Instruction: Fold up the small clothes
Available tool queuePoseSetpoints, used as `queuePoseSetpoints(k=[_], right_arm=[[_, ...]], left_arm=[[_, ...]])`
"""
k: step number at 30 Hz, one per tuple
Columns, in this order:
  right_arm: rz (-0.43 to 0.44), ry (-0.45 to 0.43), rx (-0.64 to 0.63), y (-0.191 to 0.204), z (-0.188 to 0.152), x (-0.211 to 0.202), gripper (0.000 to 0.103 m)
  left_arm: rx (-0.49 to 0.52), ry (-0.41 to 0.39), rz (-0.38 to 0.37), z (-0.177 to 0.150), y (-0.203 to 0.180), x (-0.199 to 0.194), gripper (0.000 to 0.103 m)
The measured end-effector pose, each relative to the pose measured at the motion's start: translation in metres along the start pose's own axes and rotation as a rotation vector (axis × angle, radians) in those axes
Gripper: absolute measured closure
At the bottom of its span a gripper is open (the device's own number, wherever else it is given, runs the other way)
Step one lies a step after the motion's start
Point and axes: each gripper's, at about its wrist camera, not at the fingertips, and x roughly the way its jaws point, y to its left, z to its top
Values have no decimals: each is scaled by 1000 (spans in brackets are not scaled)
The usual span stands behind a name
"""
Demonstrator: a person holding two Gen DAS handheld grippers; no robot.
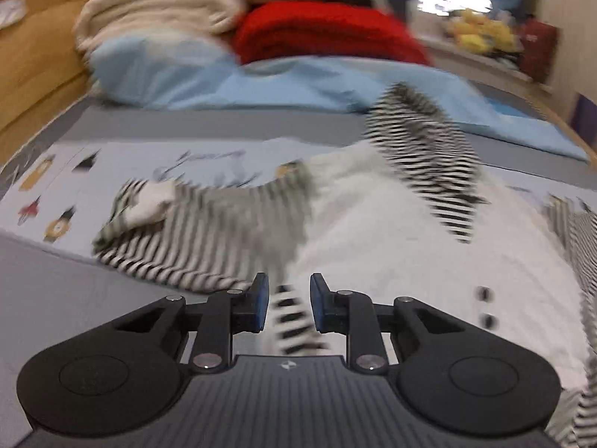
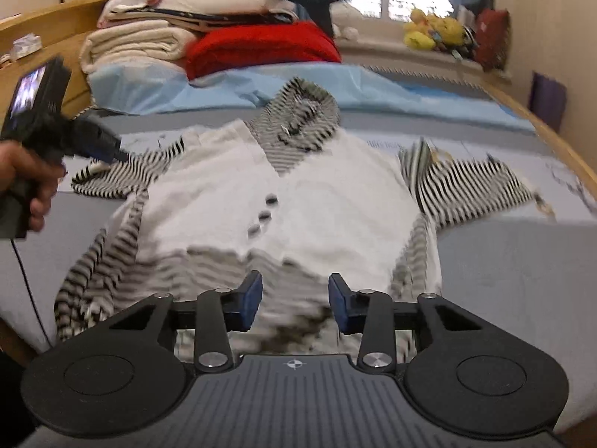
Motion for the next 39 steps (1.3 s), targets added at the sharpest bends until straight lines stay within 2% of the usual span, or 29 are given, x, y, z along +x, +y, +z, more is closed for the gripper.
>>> queuePoseSetpoints(k=[2, 7, 9, 12, 15, 17, 19, 21, 23, 25, 26, 33, 35, 36, 37, 39], right_arm=[[6, -17, 0, -1, 22, 14, 62], [18, -81, 28, -1, 85, 64, 62], [30, -107, 37, 1, 106, 86, 62], [48, -141, 38, 2, 124, 116, 62], [52, -159, 33, -1, 119, 141, 62], [28, -103, 48, -5, 110, 161, 61], [58, -37, 102, -9, 109, 177, 60], [90, -39, 109, -11, 116, 183, 60], [101, -59, 85, -11, 118, 184, 60], [99, -51, 80, -14, 118, 190, 60], [101, -41, 92, -16, 117, 194, 60], [90, 53, 149, -23, 101, 222, 60], [84, 70, 146, -23, 99, 225, 60], [77, 79, 142, -24, 98, 227, 60], [77, 88, 143, -25, 98, 228, 60], [86, 108, 155, -28, 97, 230, 60]], left_arm=[[-66, -4, 23, 1, 24, 15, 77], [-167, -48, 136, 6, 75, 41, 77], [-170, -88, 176, 7, 85, 44, 77], [-124, -140, 230, 11, 92, 51, 76], [-71, -162, 295, 13, 93, 67, 76], [-51, -145, 337, 17, 96, 86, 74], [-50, -126, 365, 19, 101, 103, 67], [-48, -111, 378, 21, 105, 115, 65], [-28, -110, 398, 24, 107, 126, 58], [-12, -109, 412, 25, 107, 137, 48], [-6, -104, 416, 26, 107, 142, 47], [32, -90, 427, 31, 102, 169, 46], [51, -89, 437, 31, 99, 175, 54], [61, -86, 436, 31, 99, 176, 73], [65, -73, 420, 31, 98, 178, 97], [60, -59, 421, 31, 97, 178, 100]])
